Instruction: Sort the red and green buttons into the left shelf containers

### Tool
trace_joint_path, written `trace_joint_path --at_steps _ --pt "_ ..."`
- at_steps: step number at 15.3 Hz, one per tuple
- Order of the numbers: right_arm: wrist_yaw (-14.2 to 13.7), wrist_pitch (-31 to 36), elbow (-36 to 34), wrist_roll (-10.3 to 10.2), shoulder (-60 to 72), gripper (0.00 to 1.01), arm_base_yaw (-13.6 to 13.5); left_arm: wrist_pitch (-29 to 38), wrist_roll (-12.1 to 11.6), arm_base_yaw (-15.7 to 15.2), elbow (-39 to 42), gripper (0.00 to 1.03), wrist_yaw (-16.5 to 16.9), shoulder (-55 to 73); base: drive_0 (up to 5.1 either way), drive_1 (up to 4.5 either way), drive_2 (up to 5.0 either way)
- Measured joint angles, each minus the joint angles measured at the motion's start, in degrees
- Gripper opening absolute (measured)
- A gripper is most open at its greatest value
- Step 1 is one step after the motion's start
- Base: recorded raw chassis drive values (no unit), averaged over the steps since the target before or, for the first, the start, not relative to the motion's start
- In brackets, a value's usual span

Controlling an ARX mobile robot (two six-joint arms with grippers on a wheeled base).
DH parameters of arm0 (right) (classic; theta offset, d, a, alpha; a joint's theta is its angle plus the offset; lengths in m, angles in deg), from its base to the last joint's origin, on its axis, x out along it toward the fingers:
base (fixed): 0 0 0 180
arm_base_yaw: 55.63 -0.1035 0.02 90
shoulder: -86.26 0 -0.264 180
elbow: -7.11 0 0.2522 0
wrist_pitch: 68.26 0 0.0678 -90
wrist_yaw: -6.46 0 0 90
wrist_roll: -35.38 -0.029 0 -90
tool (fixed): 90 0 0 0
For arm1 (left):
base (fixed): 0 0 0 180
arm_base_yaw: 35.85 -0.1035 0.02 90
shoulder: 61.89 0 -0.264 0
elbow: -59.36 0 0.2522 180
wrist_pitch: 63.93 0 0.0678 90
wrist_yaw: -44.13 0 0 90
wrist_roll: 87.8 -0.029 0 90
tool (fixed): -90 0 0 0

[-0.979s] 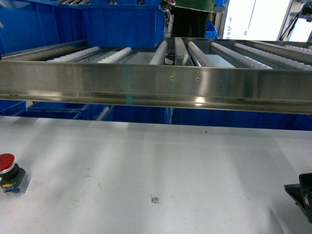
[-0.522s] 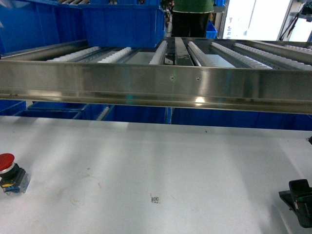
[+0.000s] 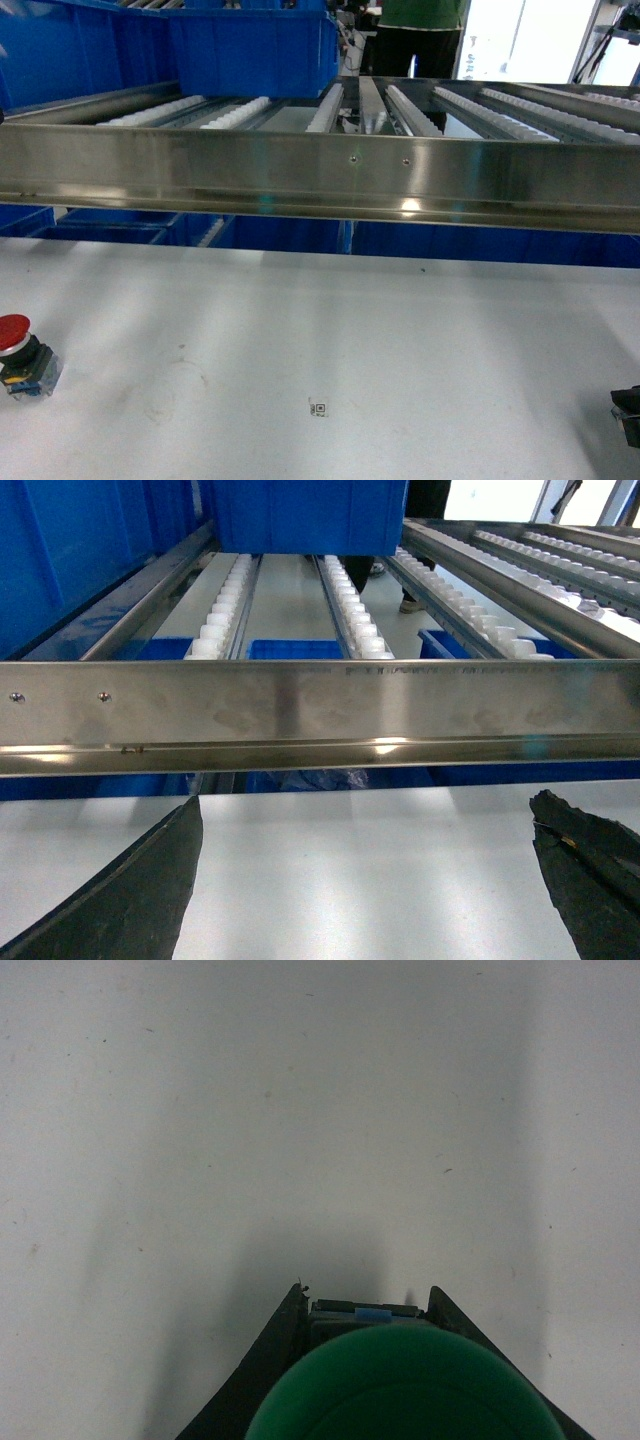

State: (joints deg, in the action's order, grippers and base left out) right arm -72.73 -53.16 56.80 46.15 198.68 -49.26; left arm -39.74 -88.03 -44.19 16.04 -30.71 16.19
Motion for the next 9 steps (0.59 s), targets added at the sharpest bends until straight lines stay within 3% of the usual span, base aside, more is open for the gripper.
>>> trace_joint_path --at_steps 3,5,7,9 --pt "-0.1 2.9 -1.7 0.0 -0.1 0.27 0.0 0.0 0.0 0.0 0.0 0.98 0.0 0.0 0.0 0.00 0.0" --pt "-0.2 6.8 -6.3 -1.1 -5.3 0.27 0.3 0.0 0.0 0.0 0.0 0.98 0.0 0.0 0.0 0.00 0.0" --pt "0.7 10.5 -10.7 -1.8 -14.9 0.27 1.9 0.0 0.0 0.0 0.0 0.98 0.0 0.0 0.0 0.00 0.0" --pt "2.8 10.0 -16.8 -2.6 -25.2 0.27 4.7 0.0 0.0 0.0 0.0 0.98 0.0 0.0 0.0 0.00 0.0"
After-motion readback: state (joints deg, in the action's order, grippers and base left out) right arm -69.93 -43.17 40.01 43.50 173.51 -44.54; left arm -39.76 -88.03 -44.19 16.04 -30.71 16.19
